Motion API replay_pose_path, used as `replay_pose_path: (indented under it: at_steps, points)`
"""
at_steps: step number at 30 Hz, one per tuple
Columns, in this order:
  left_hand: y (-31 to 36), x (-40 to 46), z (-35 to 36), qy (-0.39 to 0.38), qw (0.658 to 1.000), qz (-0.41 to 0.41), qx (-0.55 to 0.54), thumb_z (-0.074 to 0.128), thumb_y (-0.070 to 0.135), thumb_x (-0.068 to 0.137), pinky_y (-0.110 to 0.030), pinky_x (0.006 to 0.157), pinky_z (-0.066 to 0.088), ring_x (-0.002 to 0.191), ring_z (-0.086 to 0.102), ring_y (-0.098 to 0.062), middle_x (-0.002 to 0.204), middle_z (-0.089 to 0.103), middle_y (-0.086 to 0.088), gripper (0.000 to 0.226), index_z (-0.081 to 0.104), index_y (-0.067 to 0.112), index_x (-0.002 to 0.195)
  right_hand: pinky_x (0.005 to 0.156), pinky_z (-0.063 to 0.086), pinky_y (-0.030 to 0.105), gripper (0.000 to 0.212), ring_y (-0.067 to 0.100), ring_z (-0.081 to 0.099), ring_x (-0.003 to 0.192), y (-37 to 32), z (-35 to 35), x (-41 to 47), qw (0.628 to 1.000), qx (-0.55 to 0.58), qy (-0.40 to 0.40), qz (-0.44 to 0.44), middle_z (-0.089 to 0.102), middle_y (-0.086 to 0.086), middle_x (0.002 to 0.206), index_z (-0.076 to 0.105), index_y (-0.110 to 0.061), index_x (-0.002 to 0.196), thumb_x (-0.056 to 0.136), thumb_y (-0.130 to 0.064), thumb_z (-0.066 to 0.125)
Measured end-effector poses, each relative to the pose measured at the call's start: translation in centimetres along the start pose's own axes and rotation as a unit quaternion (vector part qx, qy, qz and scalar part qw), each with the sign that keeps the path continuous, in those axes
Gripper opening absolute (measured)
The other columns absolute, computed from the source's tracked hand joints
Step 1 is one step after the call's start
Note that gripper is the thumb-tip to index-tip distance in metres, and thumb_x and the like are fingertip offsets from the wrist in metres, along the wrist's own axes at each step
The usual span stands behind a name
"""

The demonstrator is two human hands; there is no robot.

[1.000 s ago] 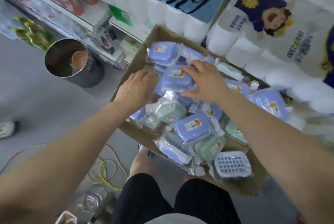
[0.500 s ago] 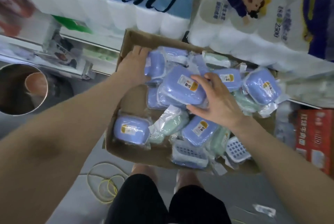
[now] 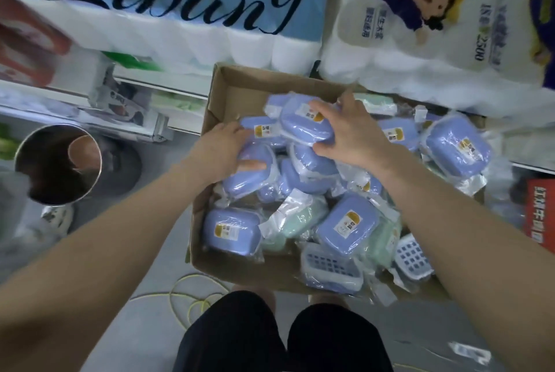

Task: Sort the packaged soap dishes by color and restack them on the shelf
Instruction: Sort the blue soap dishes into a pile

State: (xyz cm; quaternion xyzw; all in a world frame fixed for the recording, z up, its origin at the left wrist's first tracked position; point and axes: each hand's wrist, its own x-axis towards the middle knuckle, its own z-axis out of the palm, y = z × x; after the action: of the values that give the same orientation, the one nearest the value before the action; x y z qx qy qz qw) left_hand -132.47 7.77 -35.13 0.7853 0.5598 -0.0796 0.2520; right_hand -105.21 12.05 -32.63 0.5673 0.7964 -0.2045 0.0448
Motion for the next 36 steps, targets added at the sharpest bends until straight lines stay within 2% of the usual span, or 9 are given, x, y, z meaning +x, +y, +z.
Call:
replay_pose_path:
  at_steps: [4,8,12,17,22,26,31,34,36]
  points:
    - [-0.3,5.5,-0.8,0.109,0.993,0.002,-0.037,0.034,0.057,0.090,-0.044,0.094,0.041,0.105,0.054,-0.040,0.115,0.057,-0.019,0.066,0.057,0.006,0.125,0.082,0.050,0.041,0.078,0.033,0.049,0.088,1.2,1.3,-3.3,0.997,0.056,0.055,-0.009,0.036,0.005,0.098,0.051,-0.027,0.135,0.061,-0.049,0.063]
    - [2.0,10.6,0.3,0.054,0.996,0.030,-0.067,0.050,0.042,0.097,-0.042,0.107,0.033,0.127,0.044,-0.039,0.139,0.048,-0.019,0.055,0.046,0.007,0.140,0.083,0.049,0.040,0.079,0.030,0.047,0.089,1.9,1.5,-5.5,0.997,0.058,0.043,-0.005,0.037,0.006,0.101,0.048,-0.028,0.136,0.062,-0.054,0.061]
    - [2.7,12.0,1.4,0.023,0.994,0.032,-0.098,0.069,0.038,0.085,-0.039,0.088,0.038,0.109,0.050,-0.037,0.120,0.053,-0.016,0.050,0.049,0.012,0.123,0.085,0.047,0.038,0.080,0.028,0.045,0.091,1.8,1.6,-6.1,0.997,0.063,0.036,-0.002,0.036,0.005,0.103,0.045,-0.029,0.139,0.064,-0.054,0.060]
    - [1.7,11.1,1.7,0.024,0.998,0.026,-0.047,0.073,0.042,0.078,-0.041,0.089,0.038,0.101,0.051,-0.035,0.108,0.055,-0.015,0.054,0.046,0.011,0.113,0.090,0.048,0.042,0.083,0.028,0.047,0.097,1.6,1.4,-6.4,0.995,0.095,0.032,0.028,0.038,0.005,0.107,0.041,-0.031,0.141,0.065,-0.055,0.064]
    - [-0.3,9.6,1.1,0.049,0.998,0.026,0.009,0.072,0.043,0.081,-0.040,0.099,0.030,0.112,0.046,-0.035,0.123,0.053,-0.017,0.074,0.040,0.010,0.139,0.098,0.043,0.037,0.086,0.024,0.048,0.105,1.9,1.1,-6.8,0.989,0.134,0.033,0.048,0.040,0.005,0.114,0.037,-0.029,0.144,0.070,-0.049,0.076]
    - [-0.7,8.0,0.7,0.015,0.996,0.039,0.081,0.071,0.049,0.078,-0.038,0.099,0.026,0.118,0.041,-0.030,0.121,0.054,-0.016,0.070,0.050,0.015,0.135,0.099,0.040,0.028,0.085,0.017,0.047,0.113,1.1,0.2,-5.6,0.977,0.189,0.078,0.064,0.043,0.005,0.122,0.037,-0.029,0.146,0.073,-0.048,0.077]
    - [-0.1,5.8,1.8,-0.056,0.995,-0.022,-0.084,0.075,0.042,0.077,-0.037,0.092,0.040,0.111,0.053,-0.037,0.121,0.051,-0.019,0.073,0.042,0.014,0.136,0.098,0.039,0.028,0.078,0.017,0.047,0.118,0.4,-1.0,-2.0,0.973,0.210,0.046,0.084,0.043,0.004,0.129,0.035,-0.038,0.146,0.080,-0.049,0.073]
    - [-0.5,5.1,1.5,-0.130,0.988,-0.041,-0.076,0.074,0.048,0.076,-0.032,0.081,0.041,0.099,0.057,-0.032,0.112,0.056,-0.013,0.073,0.038,0.018,0.132,0.089,0.036,0.025,0.071,0.010,0.048,0.111,0.1,-0.7,-0.4,0.974,0.209,-0.003,0.085,0.043,0.000,0.132,0.035,-0.045,0.143,0.082,-0.052,0.070]
    - [-1.2,4.7,1.5,-0.109,0.989,-0.040,-0.090,0.077,0.047,0.074,-0.032,0.080,0.040,0.100,0.056,-0.031,0.111,0.054,-0.012,0.076,0.039,0.016,0.132,0.088,0.037,0.025,0.068,0.012,0.051,0.104,-0.2,-0.2,0.3,0.972,0.218,-0.015,0.092,0.044,0.000,0.129,0.035,-0.048,0.140,0.082,-0.053,0.070]
